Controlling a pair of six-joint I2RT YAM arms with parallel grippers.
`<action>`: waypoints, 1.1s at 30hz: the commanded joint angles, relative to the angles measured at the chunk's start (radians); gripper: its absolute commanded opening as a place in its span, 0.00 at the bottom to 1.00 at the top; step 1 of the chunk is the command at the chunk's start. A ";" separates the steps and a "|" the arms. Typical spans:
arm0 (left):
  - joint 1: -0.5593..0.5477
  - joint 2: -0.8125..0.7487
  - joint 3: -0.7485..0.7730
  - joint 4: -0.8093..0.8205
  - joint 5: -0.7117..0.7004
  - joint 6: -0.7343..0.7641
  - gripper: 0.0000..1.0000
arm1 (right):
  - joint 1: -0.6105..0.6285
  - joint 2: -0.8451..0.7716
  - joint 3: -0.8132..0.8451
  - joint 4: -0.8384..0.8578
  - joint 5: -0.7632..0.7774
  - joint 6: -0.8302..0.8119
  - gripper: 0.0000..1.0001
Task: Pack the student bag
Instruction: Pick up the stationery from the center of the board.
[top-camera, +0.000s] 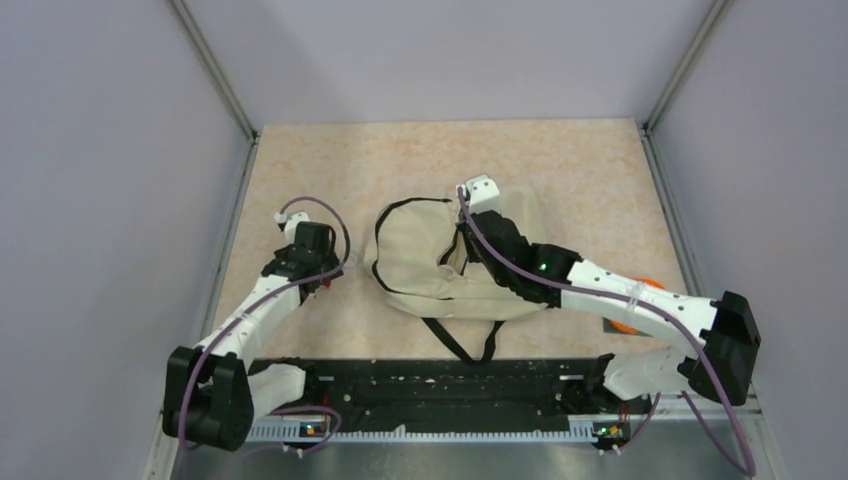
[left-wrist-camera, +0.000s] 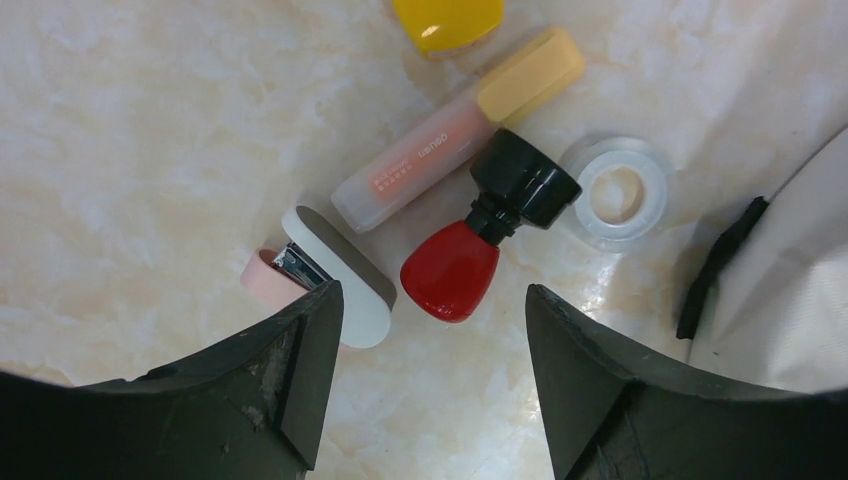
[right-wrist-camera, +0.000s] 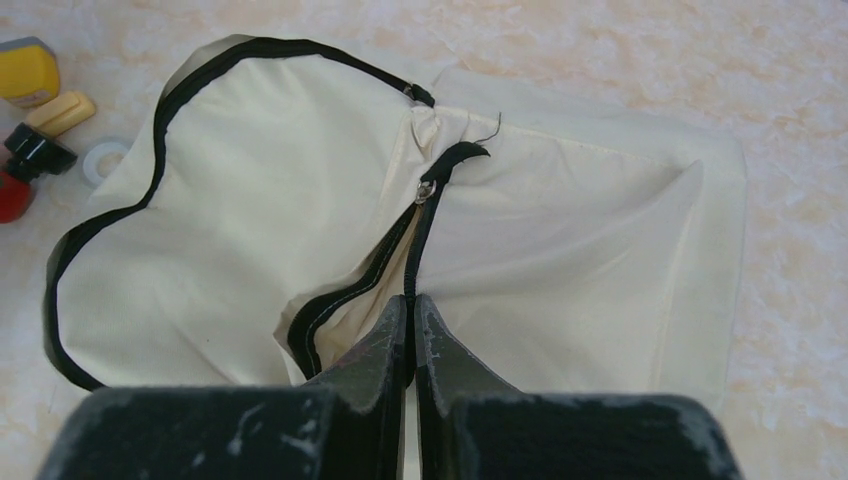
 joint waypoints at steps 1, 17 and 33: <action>0.008 0.049 0.050 0.011 0.021 0.024 0.70 | -0.014 -0.055 0.005 0.096 -0.037 -0.015 0.00; 0.010 0.248 0.149 -0.010 0.112 0.048 0.63 | -0.020 -0.059 0.002 0.098 -0.060 -0.010 0.00; 0.019 0.291 0.159 -0.007 0.167 -0.032 0.61 | -0.025 -0.070 -0.011 0.092 -0.064 -0.002 0.00</action>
